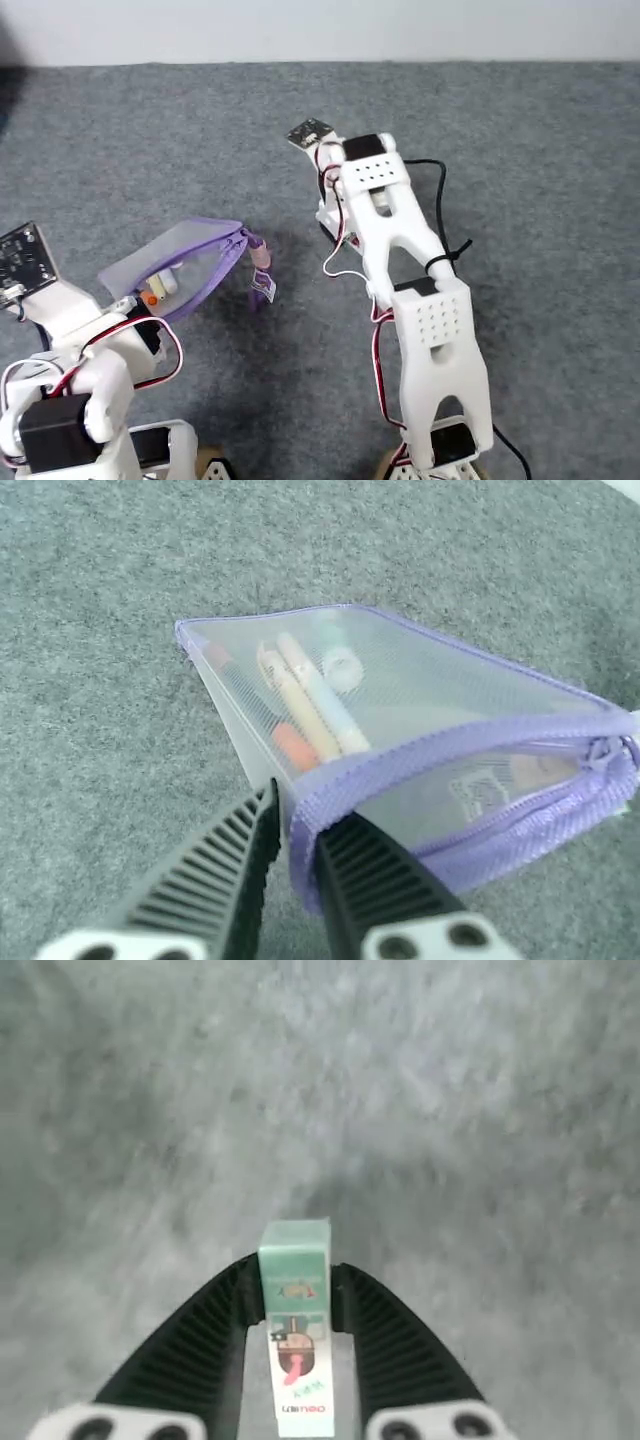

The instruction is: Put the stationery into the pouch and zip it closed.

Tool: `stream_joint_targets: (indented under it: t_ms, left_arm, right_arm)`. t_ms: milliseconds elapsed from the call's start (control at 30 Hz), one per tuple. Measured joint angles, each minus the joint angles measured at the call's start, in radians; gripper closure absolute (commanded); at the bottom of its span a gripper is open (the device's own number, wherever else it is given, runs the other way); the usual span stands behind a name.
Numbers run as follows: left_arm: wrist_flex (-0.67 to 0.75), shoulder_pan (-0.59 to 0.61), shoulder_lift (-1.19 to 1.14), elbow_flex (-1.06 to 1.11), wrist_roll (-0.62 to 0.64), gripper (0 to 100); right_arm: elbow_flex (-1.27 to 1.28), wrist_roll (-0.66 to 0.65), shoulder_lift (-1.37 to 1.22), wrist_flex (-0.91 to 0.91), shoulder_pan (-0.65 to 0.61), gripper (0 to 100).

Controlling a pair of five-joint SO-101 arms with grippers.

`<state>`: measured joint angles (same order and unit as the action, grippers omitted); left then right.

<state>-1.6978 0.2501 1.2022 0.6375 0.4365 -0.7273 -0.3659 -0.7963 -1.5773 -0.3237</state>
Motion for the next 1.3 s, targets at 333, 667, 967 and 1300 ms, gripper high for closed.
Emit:
stream_joint_targets:
  t_ms: [333, 667, 967, 1300]
  left_arm:
    - [-0.035, 0.002, -0.1, -0.092, 0.003, 99]
    - [-0.037, 0.002, -0.302, -0.273, 0.006, 99]
    - [-0.037, 0.005, -0.321, -0.279, 0.006, 99]
    - [-0.035, 0.005, -0.321, -0.279, 0.006, 99]
  right_arm:
    - [0.0, 0.199, 0.304, -0.173, -0.002, 99.1]
    - [0.193, 0.325, 0.796, -0.175, -0.127, 99.1]
    - [0.526, 0.614, 1.26, 0.091, -0.448, 99.1]
    - [1.109, 0.638, 1.553, 0.89, -0.582, 99.1]
